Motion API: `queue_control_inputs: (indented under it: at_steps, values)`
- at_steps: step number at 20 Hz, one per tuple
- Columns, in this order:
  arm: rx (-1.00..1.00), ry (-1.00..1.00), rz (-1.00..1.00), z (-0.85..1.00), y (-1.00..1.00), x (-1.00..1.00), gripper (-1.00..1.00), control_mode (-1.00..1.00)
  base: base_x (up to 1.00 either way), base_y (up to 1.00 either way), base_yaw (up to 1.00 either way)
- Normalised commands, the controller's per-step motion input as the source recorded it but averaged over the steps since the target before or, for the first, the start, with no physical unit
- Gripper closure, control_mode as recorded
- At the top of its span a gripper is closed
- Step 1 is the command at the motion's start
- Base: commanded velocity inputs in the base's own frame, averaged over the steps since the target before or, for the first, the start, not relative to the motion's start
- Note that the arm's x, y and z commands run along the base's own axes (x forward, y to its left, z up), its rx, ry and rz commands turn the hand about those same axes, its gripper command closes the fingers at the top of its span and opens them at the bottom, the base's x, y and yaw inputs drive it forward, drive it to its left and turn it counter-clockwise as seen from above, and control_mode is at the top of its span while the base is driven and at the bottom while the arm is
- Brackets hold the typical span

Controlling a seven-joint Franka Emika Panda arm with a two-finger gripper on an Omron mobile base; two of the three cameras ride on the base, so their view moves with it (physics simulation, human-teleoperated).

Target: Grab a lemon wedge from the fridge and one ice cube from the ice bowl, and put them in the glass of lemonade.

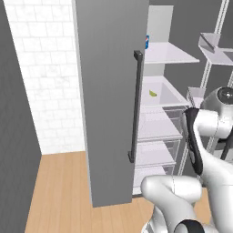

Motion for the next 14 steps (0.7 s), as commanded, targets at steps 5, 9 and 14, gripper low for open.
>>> queue_control_inputs:
  at_steps: [5,9,14]
  values:
    - [-0.19,0.23,0.0,0.0,0.58,0.97,-1.0,-1.0,0.0,0.0,0.0]
    - [-0.17,0.02,0.0,-0.04,-0.07,0.61,-1.0,-1.0,0.0,0.0,0.0]
    - [-0.17,0.07,0.0,-0.07,-0.66,0.53,-1.0,-1.0,0.0,0.0,0.0]
